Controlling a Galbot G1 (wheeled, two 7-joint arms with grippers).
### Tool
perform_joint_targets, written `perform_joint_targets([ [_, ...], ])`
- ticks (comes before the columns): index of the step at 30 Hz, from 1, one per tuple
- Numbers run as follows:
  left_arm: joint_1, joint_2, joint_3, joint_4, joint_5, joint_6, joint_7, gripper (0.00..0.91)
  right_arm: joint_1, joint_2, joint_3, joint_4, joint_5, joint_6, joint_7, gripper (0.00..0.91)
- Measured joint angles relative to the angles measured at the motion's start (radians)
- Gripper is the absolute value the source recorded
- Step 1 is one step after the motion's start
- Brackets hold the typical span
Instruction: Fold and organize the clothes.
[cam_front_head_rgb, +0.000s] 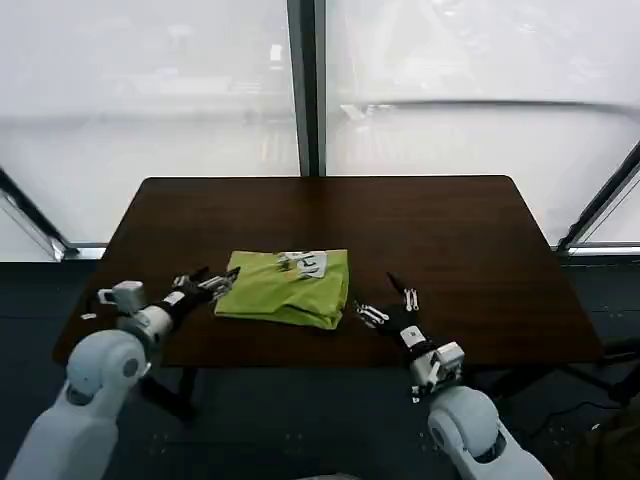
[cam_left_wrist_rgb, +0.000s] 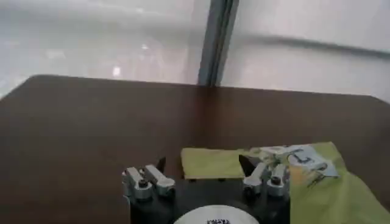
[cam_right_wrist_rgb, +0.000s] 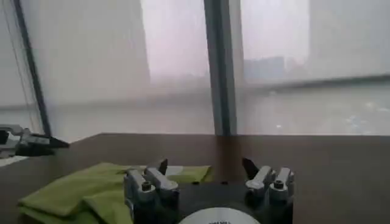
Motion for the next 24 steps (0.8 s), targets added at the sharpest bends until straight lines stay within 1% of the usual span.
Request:
perform_joint_targets([
  [2,-0.001,-0.011,0.002,0.015,-0.009,-0.045,0.017,0.878,-0.028,0.0,0.011,0.021,0.001,0.005,0.007,0.878],
  [4,0.005,-0.032,0.009,0.036,0.004,-0.112,0.038,0.878,-0.062,0.005,0.026,0.043,0.002,0.013,0.008,0.878],
  [8,0.02,-0.082,0.021,0.073,0.035,-0.205,0.04,0.878,-0.13,0.008,0.057,0.083,0.003,0.02,0.008,0.878],
  [10,0.021,-0.114,0.022,0.09,0.059,-0.243,0.027,0.878,-0.164,0.005,0.074,0.104,0.01,0.02,0.008,0.878],
  [13,0.017,-0.159,0.022,0.103,0.075,-0.279,-0.002,0.878,-0.201,0.003,0.1,0.134,0.018,0.019,0.01,0.878],
  [17,0.011,-0.216,0.023,0.118,0.101,-0.301,-0.03,0.878,-0.233,0.003,0.122,0.174,0.025,0.017,0.012,0.878],
  [24,0.017,-0.29,0.035,0.142,0.17,-0.348,-0.045,0.878,-0.244,0.002,0.121,0.216,0.029,0.01,0.017,0.878],
])
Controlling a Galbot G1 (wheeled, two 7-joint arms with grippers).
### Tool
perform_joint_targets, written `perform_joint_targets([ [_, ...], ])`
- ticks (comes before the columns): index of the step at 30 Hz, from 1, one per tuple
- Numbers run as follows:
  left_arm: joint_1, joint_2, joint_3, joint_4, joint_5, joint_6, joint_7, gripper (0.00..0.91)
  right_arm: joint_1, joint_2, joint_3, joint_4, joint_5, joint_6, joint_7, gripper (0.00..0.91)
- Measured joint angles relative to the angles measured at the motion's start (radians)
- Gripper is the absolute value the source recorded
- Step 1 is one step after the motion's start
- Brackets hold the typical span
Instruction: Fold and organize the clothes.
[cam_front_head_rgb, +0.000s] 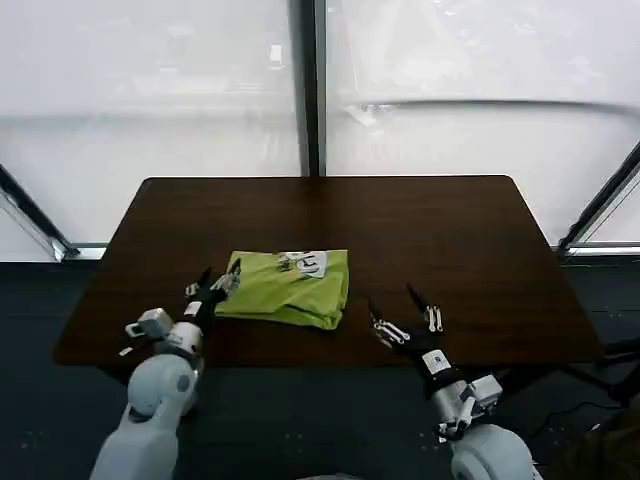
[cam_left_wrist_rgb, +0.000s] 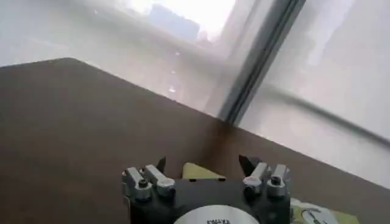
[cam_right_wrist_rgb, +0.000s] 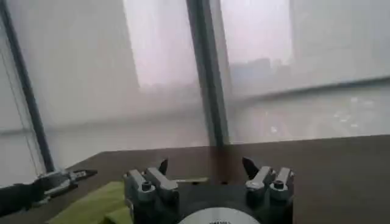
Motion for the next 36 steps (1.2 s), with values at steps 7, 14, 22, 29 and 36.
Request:
perform_joint_targets([
  [7,-0.014,-0.045,0.008,0.032,0.061,-0.041,-0.009,0.878,-0.007,-0.008,0.003,0.03,0.009,-0.005,0.004,0.878],
  [14,-0.02,-0.077,0.013,0.05,0.081,-0.051,-0.016,0.878,-0.01,-0.011,0.005,0.054,0.016,-0.011,0.009,0.878],
  [22,-0.024,-0.095,0.017,0.066,0.092,-0.059,-0.014,0.878,-0.017,-0.012,0.006,0.071,0.017,-0.015,0.01,0.878],
  [29,-0.027,-0.102,0.019,0.076,0.095,-0.064,-0.01,0.878,-0.017,-0.012,0.006,0.081,0.017,-0.017,0.011,0.878],
  [36,-0.029,-0.106,0.017,0.09,0.089,-0.073,-0.008,0.731,-0.02,-0.012,0.006,0.084,0.017,-0.019,0.011,0.878],
])
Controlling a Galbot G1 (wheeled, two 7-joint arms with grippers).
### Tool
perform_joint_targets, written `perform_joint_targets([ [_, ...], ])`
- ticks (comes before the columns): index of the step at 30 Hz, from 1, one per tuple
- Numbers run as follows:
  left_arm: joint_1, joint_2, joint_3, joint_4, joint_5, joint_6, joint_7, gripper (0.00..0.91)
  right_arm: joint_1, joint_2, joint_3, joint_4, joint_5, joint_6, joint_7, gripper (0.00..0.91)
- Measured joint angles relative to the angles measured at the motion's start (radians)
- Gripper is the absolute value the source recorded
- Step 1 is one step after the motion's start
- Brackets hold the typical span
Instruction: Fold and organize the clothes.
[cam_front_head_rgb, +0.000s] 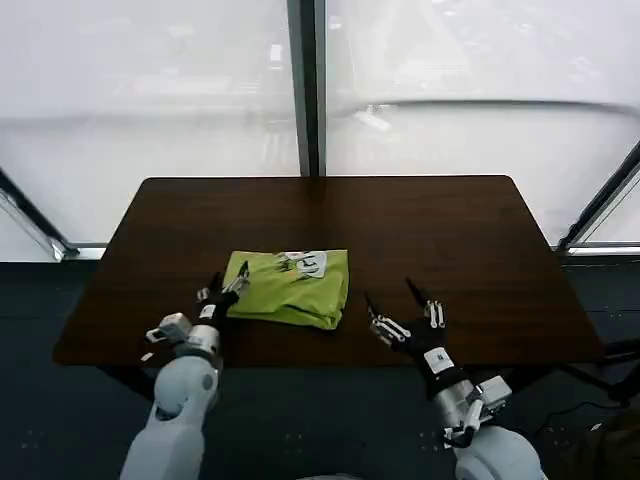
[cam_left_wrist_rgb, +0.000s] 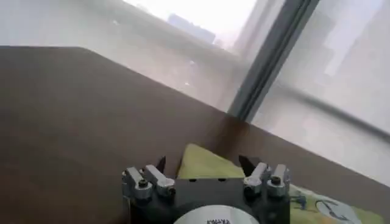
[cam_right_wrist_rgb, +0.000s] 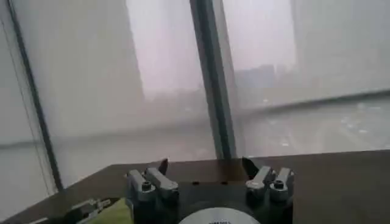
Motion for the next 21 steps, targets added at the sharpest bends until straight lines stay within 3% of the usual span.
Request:
perform_joint_targets([
  [15,0.004,-0.012,0.0,0.009,0.0,-0.009,0.002,0.546,0.009,-0.007,0.0,0.003,0.008,-0.006,0.002,0.878],
  [16,0.004,-0.012,0.0,0.01,-0.001,-0.009,0.002,0.497,0.01,-0.008,0.0,0.004,0.008,-0.006,0.002,0.878],
  [17,0.004,-0.011,0.0,0.01,-0.002,-0.01,0.002,0.371,0.01,-0.008,0.0,0.004,0.008,-0.006,0.002,0.878],
  [18,0.004,-0.011,0.0,0.011,-0.002,-0.011,0.002,0.332,0.01,-0.008,0.0,0.005,0.008,-0.007,0.002,0.878],
  [19,0.005,-0.011,0.0,0.011,-0.003,-0.012,0.003,0.215,0.01,-0.008,-0.001,0.006,0.008,-0.007,0.003,0.878],
  [21,0.006,-0.012,0.0,0.011,-0.008,-0.012,0.003,0.176,0.01,-0.008,-0.001,0.006,0.009,-0.008,0.003,0.878],
])
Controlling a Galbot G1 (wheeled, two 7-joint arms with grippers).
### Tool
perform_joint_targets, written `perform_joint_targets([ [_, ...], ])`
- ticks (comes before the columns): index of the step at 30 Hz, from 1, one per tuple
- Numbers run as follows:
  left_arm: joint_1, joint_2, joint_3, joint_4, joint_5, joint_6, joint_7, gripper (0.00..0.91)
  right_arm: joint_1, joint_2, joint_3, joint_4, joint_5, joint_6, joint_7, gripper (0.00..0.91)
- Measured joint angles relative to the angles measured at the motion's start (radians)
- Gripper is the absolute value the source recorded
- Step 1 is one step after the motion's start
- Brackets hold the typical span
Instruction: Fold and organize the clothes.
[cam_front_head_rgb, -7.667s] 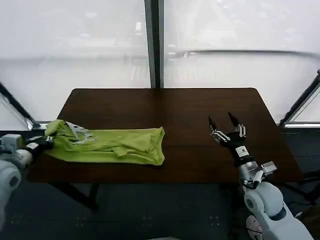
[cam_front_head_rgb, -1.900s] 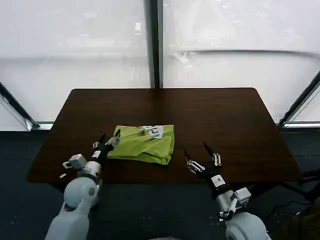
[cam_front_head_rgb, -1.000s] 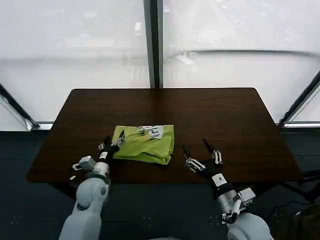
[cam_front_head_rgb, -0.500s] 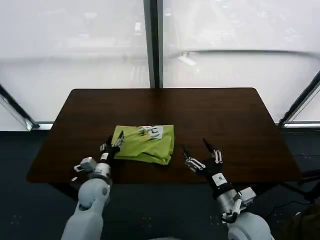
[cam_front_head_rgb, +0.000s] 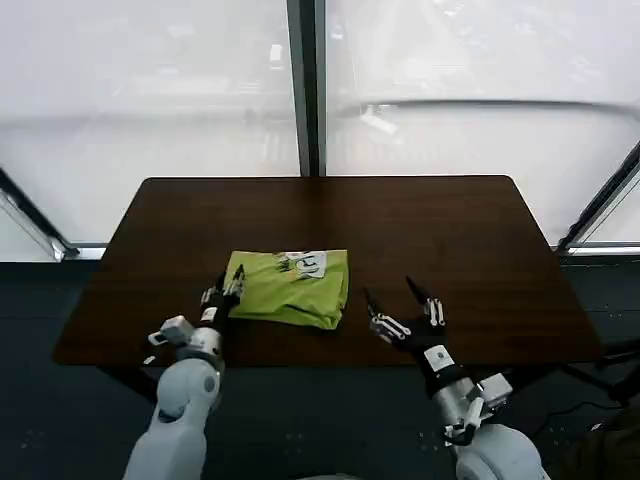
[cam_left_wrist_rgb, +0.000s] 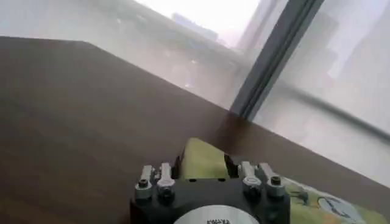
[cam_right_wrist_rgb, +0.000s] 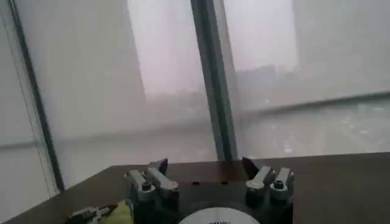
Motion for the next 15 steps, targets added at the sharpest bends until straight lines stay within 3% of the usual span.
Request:
perform_joint_targets([
  [4,0.002,0.0,0.0,0.0,-0.007,-0.001,0.0,0.0,0.0,0.0,-0.001,0.003,0.0,-0.002,0.001,0.878],
  [15,0.014,0.011,-0.017,-0.027,-0.033,0.019,-0.008,0.0,0.001,0.0,-0.001,0.006,0.0,-0.005,0.004,0.878],
])
